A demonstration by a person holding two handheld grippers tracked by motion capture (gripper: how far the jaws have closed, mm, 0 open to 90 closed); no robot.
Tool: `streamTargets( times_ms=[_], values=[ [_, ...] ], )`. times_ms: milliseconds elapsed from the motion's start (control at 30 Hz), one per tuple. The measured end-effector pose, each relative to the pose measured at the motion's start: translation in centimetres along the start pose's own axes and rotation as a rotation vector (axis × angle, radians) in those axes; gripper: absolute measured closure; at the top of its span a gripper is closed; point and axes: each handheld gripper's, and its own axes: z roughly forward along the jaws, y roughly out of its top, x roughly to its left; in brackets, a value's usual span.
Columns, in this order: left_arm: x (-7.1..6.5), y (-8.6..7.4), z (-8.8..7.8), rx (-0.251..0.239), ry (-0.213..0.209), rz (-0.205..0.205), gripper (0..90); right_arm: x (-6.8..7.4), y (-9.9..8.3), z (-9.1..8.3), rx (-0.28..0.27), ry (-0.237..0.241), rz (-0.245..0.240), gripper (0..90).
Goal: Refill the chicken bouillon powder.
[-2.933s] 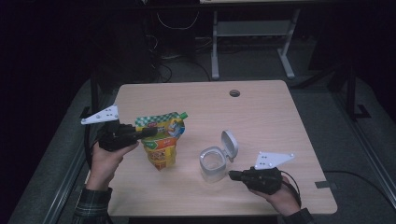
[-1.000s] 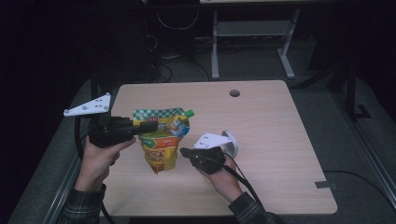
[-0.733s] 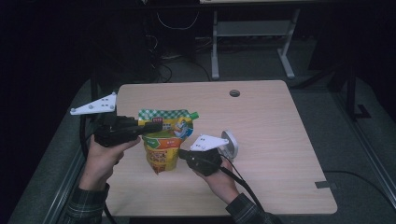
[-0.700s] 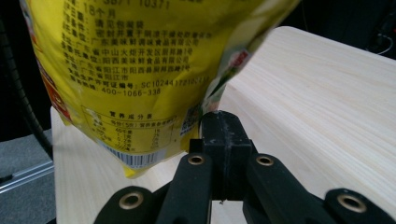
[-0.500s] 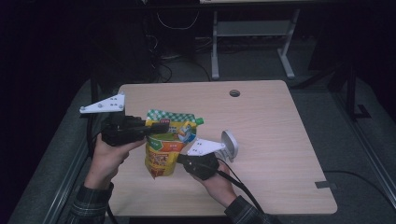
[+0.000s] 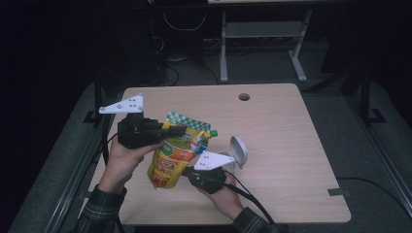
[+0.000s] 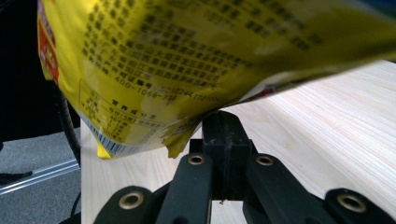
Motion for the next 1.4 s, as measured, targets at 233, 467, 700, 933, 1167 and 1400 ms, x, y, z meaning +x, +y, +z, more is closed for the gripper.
streamTargets(
  times_ms=[233, 467, 700, 933, 1167, 1400],
  values=[
    [0.2, 0.1, 1.3, 0.019, -0.011, -0.003, 90.0, 0.3, -0.2, 0.2, -0.011, 0.027, -0.017, 90.0],
    [0.4, 0.1, 2.7, 0.052, -0.013, -0.01, 90.0, 0.8, -0.5, 0.5, -0.023, 0.063, -0.033, 90.0],
    [0.5, 0.1, 3.9, 0.077, -0.016, -0.016, 90.0, 1.2, -0.6, 0.5, -0.041, 0.081, -0.046, 90.0],
    [1.0, 0.1, 4.9, 0.115, -0.002, -0.041, 90.0, 1.3, -0.8, 0.6, -0.047, 0.089, -0.038, 90.0],
    [1.3, 0.0, 5.6, 0.137, 0.014, -0.06, 90.0, 1.4, -1.1, 0.7, -0.06, 0.098, -0.026, 90.0],
    [1.4, 0.0, 6.5, 0.179, 0.035, -0.066, 90.0, 1.5, -1.2, 0.8, -0.07, 0.105, -0.021, 90.0]
  ],
)
